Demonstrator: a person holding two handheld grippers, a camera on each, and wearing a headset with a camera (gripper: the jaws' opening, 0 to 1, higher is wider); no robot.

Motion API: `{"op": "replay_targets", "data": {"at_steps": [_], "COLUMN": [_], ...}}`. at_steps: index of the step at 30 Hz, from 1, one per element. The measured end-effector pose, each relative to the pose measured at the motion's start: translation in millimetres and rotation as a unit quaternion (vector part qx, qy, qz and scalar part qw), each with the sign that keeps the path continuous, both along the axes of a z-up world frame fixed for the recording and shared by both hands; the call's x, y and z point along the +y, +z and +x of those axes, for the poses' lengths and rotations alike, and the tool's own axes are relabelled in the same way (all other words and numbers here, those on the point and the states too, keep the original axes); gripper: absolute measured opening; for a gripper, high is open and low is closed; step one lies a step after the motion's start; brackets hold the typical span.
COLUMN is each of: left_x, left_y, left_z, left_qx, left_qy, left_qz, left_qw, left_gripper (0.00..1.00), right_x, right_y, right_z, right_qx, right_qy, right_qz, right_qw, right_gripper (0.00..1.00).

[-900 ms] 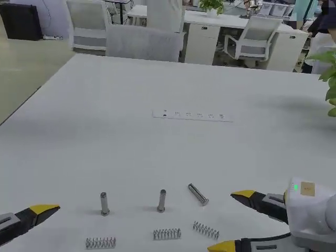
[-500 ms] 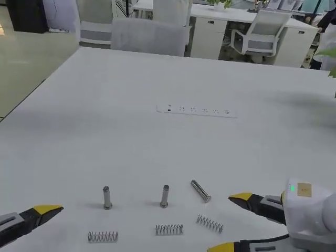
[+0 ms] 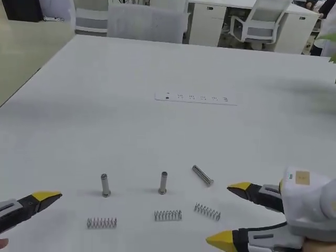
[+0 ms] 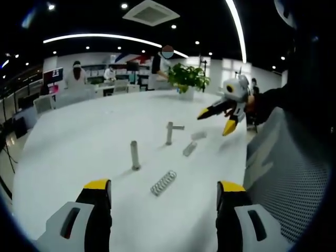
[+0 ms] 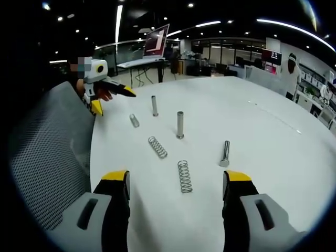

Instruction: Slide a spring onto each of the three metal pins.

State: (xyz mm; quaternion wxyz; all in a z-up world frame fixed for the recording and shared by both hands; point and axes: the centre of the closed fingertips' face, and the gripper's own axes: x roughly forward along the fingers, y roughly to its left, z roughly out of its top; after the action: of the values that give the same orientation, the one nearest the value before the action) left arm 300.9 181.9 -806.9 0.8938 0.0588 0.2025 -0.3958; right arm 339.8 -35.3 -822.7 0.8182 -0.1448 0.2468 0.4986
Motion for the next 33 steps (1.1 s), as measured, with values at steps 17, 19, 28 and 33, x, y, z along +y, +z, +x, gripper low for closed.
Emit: {"op": "replay_targets", "data": {"at_steps": [17, 19, 28, 33], "left_x": [0.0, 0.1, 1.5, 1.9], "left_y": [0.3, 0.5, -0.2, 0.2], "left_z": [0.7, 0.7, 0.3, 0.2], "left_qx": [0.000, -0.001, -0.001, -0.001], "left_qy": [0.002, 0.001, 0.002, 0.002], "left_qz": [-0.001, -0.001, 0.000, -0.001], "left_qw": [1.0000, 1.0000, 1.0000, 1.0000], "left_gripper": [0.79, 0.79, 0.79, 0.79], "right_x": [0.6, 0.3, 0.5, 0.9], "right_y": [-2.4, -3.2, -2.5, -2.7], "right_z": [-0.9, -1.5, -1.4, -2.2], "right_qx": [0.003, 0.004, 0.004, 0.004], "right_qy": [0.001, 0.001, 0.001, 0.001], "right_qz": [-0.001, -0.001, -0.001, -0.002], "right_qw": [1.0000, 1.0000, 1.0000, 1.0000], "right_gripper": [0.70, 0.70, 0.70, 0.70]}}
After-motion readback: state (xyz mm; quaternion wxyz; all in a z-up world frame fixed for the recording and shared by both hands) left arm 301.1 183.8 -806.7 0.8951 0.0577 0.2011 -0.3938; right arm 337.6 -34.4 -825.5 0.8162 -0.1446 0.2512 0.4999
